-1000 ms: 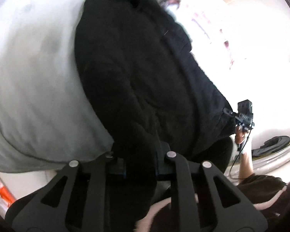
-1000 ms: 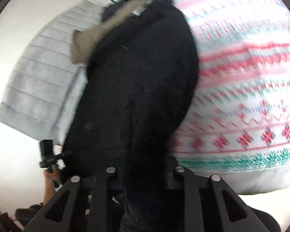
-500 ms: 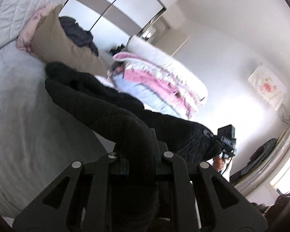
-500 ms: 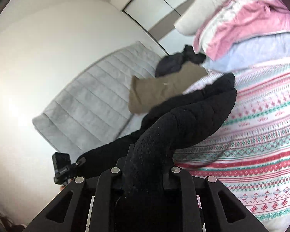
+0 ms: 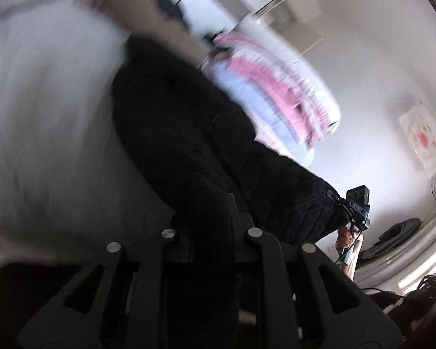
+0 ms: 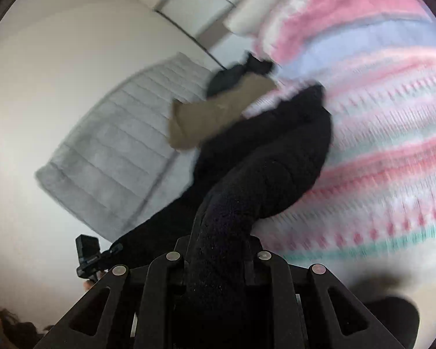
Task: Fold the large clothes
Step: 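Carry the hem over the jacket body with both grippers toward the collar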
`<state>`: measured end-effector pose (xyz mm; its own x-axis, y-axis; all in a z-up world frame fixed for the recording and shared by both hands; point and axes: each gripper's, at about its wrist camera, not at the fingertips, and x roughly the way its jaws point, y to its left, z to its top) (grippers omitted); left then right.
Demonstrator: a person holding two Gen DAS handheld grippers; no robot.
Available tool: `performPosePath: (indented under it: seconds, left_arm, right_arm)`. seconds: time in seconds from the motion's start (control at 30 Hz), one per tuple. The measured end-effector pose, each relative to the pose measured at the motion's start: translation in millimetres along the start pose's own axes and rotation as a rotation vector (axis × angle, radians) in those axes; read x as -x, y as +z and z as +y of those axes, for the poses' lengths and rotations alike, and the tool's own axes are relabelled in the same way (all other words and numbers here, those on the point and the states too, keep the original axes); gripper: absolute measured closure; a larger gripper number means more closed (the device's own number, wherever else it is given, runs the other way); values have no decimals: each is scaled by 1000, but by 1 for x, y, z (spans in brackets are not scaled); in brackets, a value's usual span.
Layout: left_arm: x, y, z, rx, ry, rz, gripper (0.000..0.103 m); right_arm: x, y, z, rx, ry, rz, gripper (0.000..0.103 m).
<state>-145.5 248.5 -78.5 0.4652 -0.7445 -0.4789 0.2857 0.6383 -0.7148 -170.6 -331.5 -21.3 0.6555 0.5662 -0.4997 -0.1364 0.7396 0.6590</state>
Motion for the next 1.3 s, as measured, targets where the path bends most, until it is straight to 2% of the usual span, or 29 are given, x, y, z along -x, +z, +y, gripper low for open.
performPosePath:
  seconds: [0.1,0.2,0.27,0.3,0.33,0.4,0.47,0.5,0.53,0.57,0.63,0.73,0.87,1.07,1.2,1.3]
  left_arm:
    - [-20,-27,26,31,62,121,79]
    - [-24,-45,42,65,90,181,74]
    - [-25,-48,34,2,118,188,72]
    - [-24,-49,28,-17,128,210,62]
    - [-27,-50,22,-40,142,238,59]
    - [-37,-54,14,-106,211,278,59]
    - [-53,-53,8,-140,249,320,59]
    - [-62,-53,7,-149,261,344,60]
    - [-65,-54,9,-152,259,360,69]
    - [-69,-53,11,-154,262,371,90]
    - [-66,-50,3,-168,250,351,90]
    - [-33,-47,-21,-191,170,239,91]
    - [13,-49,-35,-176,104,104,92]
    - [34,-57,-43,-136,8,40,92]
    - [68,-57,-60,-141,-88,-50,92]
    - [93,-55,-77,-181,-123,-105,92]
  right_arm:
    - [-20,-23,-41,-102,-57,84,78]
    - [-31,-36,-64,-132,-56,128,74]
    - [-29,-42,-69,-135,-50,124,69]
    - [-29,-44,-71,-134,-46,129,67]
    - [-30,-46,-71,-126,-46,142,66]
    - [-33,-49,-70,-102,-56,162,64]
    - [-37,-51,-64,-68,-72,175,62]
    - [-40,-52,-61,-56,-77,188,62]
    - [-44,-55,-57,-34,-79,212,62]
    - [-47,-57,-53,-18,-84,223,64]
    - [-47,-59,-40,19,-77,217,77]
    - [-33,-64,-25,46,-17,164,80]
    - [-24,-68,-3,97,35,130,81]
    - [-1,-73,46,212,120,82,81]
    - [33,-76,73,267,121,27,82]
    - [62,-73,90,288,112,-39,82]
